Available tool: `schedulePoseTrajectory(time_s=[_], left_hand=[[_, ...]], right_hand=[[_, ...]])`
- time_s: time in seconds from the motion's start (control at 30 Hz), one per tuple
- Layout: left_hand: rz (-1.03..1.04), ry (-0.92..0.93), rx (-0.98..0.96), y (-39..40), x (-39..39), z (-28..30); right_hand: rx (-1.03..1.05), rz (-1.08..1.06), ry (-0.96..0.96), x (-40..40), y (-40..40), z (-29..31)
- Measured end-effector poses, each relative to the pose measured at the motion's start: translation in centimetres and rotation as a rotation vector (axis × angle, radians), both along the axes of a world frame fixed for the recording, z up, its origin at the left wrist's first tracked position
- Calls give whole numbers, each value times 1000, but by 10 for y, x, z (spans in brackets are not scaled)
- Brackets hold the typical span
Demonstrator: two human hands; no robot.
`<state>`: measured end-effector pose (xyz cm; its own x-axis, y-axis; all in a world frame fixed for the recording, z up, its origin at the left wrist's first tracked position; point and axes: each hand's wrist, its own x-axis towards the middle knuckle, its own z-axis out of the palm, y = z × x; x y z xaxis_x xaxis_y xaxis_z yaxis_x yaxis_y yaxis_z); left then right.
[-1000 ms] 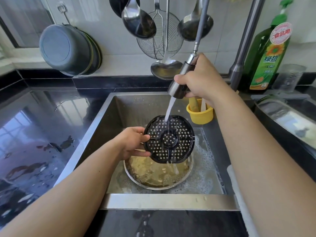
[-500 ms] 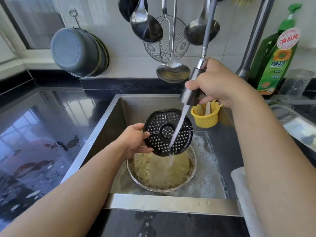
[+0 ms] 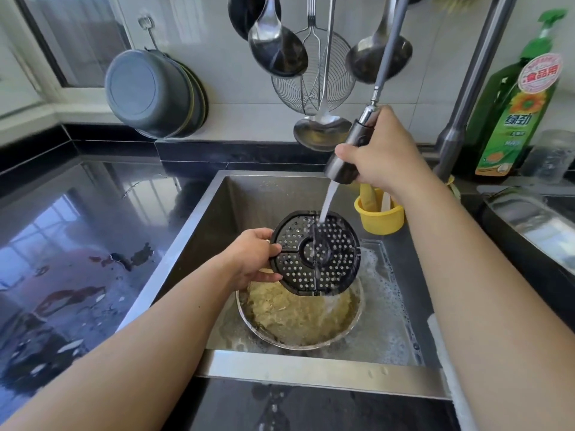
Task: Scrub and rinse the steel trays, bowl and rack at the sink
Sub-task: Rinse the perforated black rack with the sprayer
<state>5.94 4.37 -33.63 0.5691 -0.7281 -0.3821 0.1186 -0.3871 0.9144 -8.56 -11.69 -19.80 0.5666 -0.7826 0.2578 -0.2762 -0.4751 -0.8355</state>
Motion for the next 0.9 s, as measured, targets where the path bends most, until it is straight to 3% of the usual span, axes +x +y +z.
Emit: schedulePoseTrajectory(time_s=[0.23, 0.4, 0.53, 0.67, 0.73, 0.9], left_hand=[[-8, -18, -45, -1, 2, -3], [34, -152, 53, -3, -11, -2], [-59, -865, 274, -2, -18, 28], [-524, -1747, 501, 21, -41, 77], [-661, -1914, 519, 29, -54, 90], [-677, -2028, 334, 30, -95, 119]], right_hand=[[188, 176, -85, 1, 9, 6], [147, 171, -5, -10, 1, 9], [-70, 20, 132, -13, 1, 3], [-104, 124, 358, -50, -1, 10], [-216, 62, 521, -90, -8, 10], [-409, -134, 933, -213, -31, -13]])
